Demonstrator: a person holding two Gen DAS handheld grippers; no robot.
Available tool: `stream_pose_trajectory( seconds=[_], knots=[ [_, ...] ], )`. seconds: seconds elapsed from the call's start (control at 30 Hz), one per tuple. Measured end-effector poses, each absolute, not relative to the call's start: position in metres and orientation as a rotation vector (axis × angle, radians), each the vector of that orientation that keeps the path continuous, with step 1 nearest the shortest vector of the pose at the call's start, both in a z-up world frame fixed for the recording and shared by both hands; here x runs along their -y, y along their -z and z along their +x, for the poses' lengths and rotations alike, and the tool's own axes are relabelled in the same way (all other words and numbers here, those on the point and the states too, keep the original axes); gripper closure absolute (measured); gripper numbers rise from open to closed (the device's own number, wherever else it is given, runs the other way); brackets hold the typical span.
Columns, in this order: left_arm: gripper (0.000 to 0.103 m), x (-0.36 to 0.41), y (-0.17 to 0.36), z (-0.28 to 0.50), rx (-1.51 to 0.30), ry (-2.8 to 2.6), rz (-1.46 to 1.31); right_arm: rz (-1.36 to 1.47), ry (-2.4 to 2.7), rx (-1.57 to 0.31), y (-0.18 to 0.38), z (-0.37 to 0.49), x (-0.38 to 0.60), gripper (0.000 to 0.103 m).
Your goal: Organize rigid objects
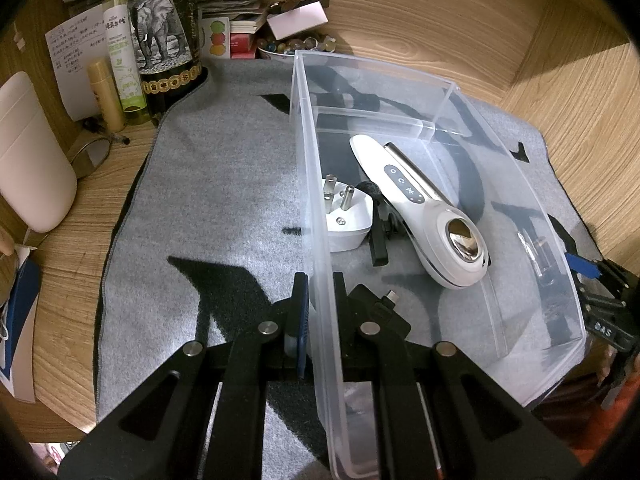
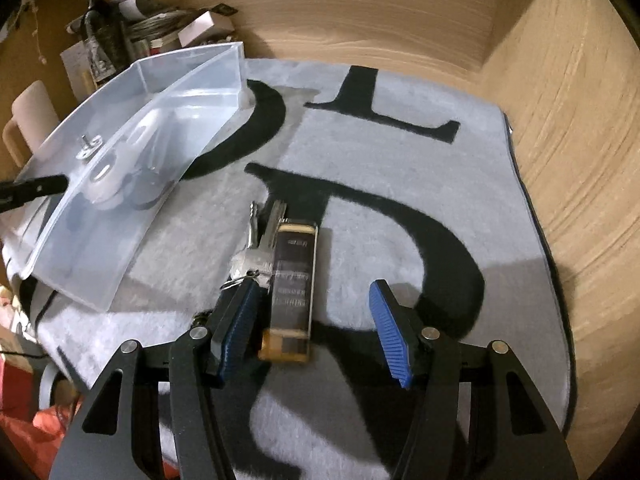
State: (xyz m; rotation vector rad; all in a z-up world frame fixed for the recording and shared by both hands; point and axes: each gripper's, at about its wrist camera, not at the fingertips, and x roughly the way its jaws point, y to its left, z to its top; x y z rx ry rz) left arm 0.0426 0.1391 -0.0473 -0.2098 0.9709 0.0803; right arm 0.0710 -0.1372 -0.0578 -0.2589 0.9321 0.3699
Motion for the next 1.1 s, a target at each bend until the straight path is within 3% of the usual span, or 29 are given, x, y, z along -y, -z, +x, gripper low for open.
stream_pose_trajectory(
  seconds=[0.07,0.17,1.1],
  knots=[
    [0.094,-0.139,0.047,0.042,-0.971,-0.080,-0.211,-0.234,-0.383,-0.950,0.062,0.078,0.137,0.069],
    [0.094,-0.139,0.047,0.043,-0.970,-0.080,-0.209,-0.218,-0.370,-0.939,0.061,0.081,0.140,0.081],
    [0.094,-0.139,0.047,0.042,-0.970,-0.080,-0.210,-0.223,-0.572,-0.670,-0.024,0.080,0.059,0.081]
  ],
)
